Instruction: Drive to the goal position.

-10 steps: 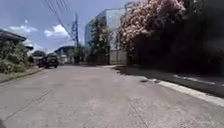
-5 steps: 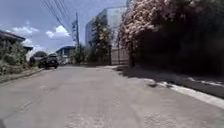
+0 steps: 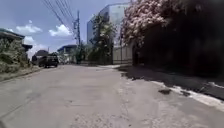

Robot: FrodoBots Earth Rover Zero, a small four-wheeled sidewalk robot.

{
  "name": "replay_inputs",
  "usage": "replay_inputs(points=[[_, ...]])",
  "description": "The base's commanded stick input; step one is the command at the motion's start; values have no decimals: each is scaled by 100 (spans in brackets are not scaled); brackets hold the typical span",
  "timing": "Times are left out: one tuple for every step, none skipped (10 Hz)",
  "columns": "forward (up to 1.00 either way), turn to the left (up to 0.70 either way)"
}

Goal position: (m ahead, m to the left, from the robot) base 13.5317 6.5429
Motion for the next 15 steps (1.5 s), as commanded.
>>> replay_inputs(points=[[100,0],[100,0],[100,0],[100,0],[100,0],[100,0],[100,0],[100,0],[100,0],[100,0],[100,0],[100,0],[100,0],[100,0],[100,0]])
